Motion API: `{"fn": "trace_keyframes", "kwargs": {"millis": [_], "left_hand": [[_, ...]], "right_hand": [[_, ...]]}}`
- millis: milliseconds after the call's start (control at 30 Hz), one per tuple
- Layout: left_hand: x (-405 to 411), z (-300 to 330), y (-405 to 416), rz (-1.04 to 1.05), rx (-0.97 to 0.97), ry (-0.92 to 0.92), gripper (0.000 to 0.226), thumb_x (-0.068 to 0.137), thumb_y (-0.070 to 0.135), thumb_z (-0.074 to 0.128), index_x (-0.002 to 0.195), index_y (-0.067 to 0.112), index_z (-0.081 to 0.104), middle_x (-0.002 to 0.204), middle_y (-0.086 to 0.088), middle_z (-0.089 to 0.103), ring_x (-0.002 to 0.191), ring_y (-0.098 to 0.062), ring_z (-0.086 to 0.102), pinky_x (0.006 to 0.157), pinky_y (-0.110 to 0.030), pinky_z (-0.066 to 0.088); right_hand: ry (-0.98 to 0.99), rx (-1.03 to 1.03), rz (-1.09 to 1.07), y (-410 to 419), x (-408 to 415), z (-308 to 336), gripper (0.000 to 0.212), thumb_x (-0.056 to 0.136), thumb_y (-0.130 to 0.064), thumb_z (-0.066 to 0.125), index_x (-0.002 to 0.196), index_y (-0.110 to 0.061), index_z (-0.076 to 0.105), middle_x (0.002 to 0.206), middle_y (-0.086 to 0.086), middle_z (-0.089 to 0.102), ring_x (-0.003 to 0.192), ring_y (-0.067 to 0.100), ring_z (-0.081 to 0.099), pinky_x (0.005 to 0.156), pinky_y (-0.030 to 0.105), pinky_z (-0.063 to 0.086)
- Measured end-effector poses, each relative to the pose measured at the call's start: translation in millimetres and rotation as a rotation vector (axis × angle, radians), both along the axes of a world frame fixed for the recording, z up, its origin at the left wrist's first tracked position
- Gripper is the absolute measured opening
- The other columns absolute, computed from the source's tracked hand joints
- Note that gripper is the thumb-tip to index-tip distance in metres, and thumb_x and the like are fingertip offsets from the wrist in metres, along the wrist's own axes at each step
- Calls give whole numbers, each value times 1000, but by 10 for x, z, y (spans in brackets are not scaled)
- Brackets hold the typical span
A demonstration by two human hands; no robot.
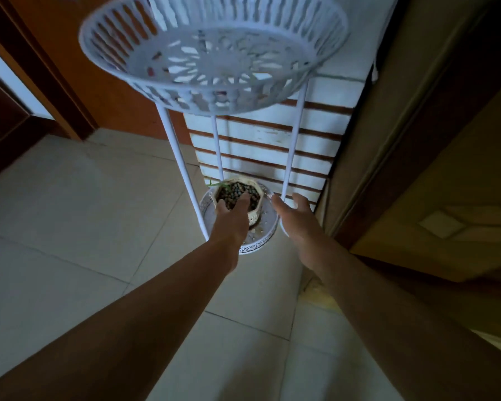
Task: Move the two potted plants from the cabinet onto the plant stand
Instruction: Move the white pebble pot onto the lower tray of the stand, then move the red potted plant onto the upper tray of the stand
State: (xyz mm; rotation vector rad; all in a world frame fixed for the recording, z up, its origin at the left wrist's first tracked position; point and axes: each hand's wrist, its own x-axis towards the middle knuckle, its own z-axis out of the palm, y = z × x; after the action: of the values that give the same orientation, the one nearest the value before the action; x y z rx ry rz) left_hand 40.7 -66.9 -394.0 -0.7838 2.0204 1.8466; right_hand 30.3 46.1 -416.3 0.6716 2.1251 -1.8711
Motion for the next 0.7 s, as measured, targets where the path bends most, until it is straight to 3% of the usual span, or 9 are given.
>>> {"fn": "trace_keyframes", "kwargs": {"millis": [233, 567, 633, 700], "left_hand": [[256, 946, 97, -82, -3, -88, 63, 91, 49, 41, 146, 24, 25, 150, -10, 36, 135, -29, 35, 112, -46, 29], [425, 2165, 117, -211, -60, 26, 57, 92, 42, 46, 141, 15, 37, 145, -12, 42, 132, -29, 40, 110, -42, 33], [445, 2401, 115, -213, -58, 60, 56, 91, 38, 51, 140, 14, 38, 137, -9, 49, 122, -26, 48, 99, -34, 39], [519, 2661, 151, -213, -58, 98, 57, 89, 37, 55, 138, 14, 40, 115, -4, 52, 97, -19, 55, 80, -26, 40]], "right_hand": [[-32, 18, -76, 23, 378, 1006, 64, 85, -45, 57, 139, -20, 34, 140, 7, 45, 100, 13, 43, 82, 27, 32], [5, 32, -86, 239, 819, 2409, 60, 89, -41, 53, 141, -20, 33, 147, 8, 38, 130, 23, 39, 99, 32, 34], [27, 19, -83, 292, 880, 2667, 60, 90, -39, 53, 142, -17, 31, 148, 11, 36, 131, 23, 38, 99, 31, 34], [57, 16, -98, 341, 973, 2909, 61, 89, -40, 54, 141, -18, 32, 146, 11, 37, 123, 20, 43, 92, 29, 37]]}}
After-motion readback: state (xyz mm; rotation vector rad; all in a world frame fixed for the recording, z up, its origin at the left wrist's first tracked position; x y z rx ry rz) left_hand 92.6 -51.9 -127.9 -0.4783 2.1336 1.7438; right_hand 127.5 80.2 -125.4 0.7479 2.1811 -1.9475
